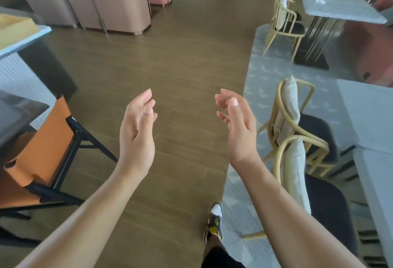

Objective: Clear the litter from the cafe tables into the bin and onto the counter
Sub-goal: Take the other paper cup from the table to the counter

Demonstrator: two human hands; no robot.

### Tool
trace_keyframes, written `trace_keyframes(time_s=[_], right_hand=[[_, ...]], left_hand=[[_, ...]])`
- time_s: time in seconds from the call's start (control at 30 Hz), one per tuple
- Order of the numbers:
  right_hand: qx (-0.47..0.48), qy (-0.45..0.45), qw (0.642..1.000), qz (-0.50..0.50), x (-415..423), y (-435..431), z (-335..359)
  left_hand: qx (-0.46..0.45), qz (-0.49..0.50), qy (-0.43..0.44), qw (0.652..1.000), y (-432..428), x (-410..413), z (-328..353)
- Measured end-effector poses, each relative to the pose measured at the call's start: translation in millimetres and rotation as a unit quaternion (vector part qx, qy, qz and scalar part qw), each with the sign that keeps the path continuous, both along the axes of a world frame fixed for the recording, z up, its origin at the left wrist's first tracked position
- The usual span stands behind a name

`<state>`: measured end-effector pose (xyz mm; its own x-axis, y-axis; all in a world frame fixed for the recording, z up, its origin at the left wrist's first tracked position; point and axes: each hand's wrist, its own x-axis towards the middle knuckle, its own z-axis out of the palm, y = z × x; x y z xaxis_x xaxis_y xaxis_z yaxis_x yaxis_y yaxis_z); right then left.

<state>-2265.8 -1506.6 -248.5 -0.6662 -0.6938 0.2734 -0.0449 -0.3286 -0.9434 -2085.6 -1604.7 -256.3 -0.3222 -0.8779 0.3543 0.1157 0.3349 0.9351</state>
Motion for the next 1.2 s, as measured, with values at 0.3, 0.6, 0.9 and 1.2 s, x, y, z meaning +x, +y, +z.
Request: trace_keyframes(time_s=[0.3,0.6,0.9,1.2], right_hand=[[0.002,0.054,0.999,0.009,-157,-168,6],[-0.004,0.037,0.999,0.034,-281,-315,20],[0.009,0.051,0.998,0.030,-364,-490,3],[0.002,0.055,0.998,0.013,-446,-701,23]], left_hand=[[0.008,0.027,-0.005,1.000,-155,-155,-4],[0.004,0.020,0.018,1.000,-292,-275,7],[0.008,0.023,0.023,0.999,-470,-356,-9],[-0.001,0.002,0.034,0.999,-688,-437,9]])
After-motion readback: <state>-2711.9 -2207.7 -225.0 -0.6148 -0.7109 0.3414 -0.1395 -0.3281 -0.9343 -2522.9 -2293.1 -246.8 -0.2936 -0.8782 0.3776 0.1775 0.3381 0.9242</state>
